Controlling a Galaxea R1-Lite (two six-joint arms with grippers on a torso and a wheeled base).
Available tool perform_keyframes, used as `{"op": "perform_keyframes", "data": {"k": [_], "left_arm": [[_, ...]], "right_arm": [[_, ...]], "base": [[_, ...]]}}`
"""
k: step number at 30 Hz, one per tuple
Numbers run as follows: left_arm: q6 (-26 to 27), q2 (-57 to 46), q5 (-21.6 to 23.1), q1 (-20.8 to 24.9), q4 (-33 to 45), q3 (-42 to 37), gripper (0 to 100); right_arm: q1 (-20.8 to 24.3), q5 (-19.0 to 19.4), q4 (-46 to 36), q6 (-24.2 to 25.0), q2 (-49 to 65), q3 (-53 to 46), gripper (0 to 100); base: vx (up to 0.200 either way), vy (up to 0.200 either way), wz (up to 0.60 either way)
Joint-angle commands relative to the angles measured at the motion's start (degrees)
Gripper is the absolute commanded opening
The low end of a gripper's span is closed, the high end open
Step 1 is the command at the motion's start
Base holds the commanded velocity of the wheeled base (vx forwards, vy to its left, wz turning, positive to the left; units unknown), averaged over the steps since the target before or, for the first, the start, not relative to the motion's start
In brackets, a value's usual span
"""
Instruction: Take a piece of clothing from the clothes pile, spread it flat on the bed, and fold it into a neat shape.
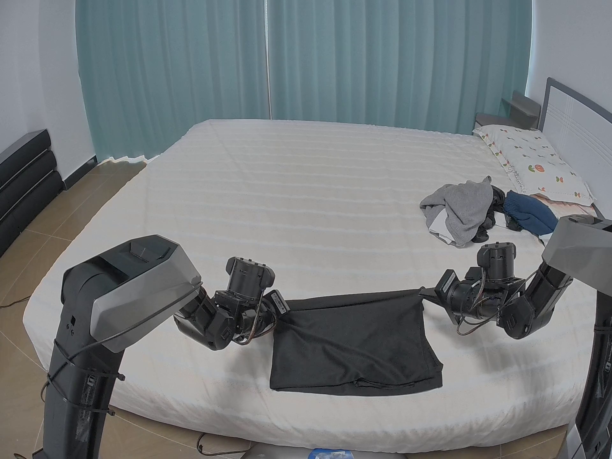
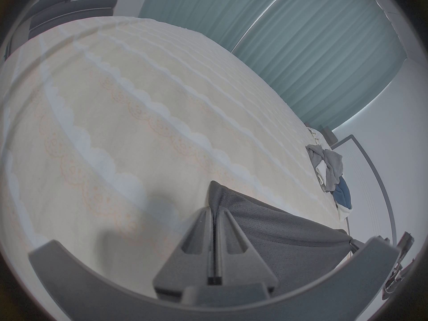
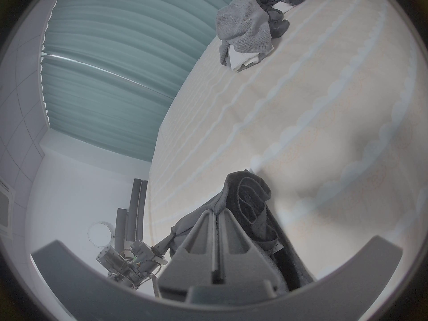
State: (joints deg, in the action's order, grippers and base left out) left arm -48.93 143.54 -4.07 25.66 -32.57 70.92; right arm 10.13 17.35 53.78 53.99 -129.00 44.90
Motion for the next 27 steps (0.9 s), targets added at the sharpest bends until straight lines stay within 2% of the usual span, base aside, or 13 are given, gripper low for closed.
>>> {"op": "perform_keyframes", "data": {"k": [1,4,5,9,15,17,20,23,24,27], "left_arm": [[-0.02,0.07,0.03,0.0,-0.03,0.0,0],[-0.02,0.07,-0.06,0.09,-0.03,0.0,0],[0.07,0.07,0.03,0.09,-0.03,0.0,0],[1.12,0.07,0.03,0.0,-0.03,-0.35,0],[1.12,0.07,0.03,0.0,-0.03,-0.35,0],[1.12,0.07,0.03,0.0,-0.12,-0.35,0],[0.94,-0.19,0.03,-0.09,-0.21,-0.44,0],[0.77,-0.28,0.03,0.0,-0.39,-0.7,0],[0.68,-0.37,0.03,0.0,-0.47,-0.7,100],[0.51,-0.46,0.03,-0.17,-0.65,-0.79,100]], "right_arm": [[-0.11,-0.12,0.09,-2.58,-0.55,-0.6,0],[0.24,-0.12,0.44,-4.42,-1.17,-1.3,0],[0.33,-0.21,0.44,-4.51,-1.43,-1.3,100],[0.42,-2.14,0.62,-5.48,-2.57,-1.13,100],[0.33,-1.61,0.53,-6.36,-0.2,-4.12,100],[0.33,-1.18,0.53,-7.15,1.03,-5.87,100],[0.42,1.81,0.62,-9.87,3.05,-10.01,100],[0.68,2.25,0.62,-10.22,3.23,-10.53,100],[0.77,2.25,0.53,-10.31,3.23,-10.88,100],[1.3,2.34,0.62,-11.01,3.58,-12.64,100]], "base": [[0.0,0.0,0.0],[0.0,0.0,0.0],[0.0,0.0,0.0],[0.0,0.0,0.0],[0.0,0.0,0.0],[0.0,0.0,0.0],[0.0,0.0,0.0],[0.0,0.0,0.0],[0.0,0.0,0.0],[0.0,0.0,0.0]]}}
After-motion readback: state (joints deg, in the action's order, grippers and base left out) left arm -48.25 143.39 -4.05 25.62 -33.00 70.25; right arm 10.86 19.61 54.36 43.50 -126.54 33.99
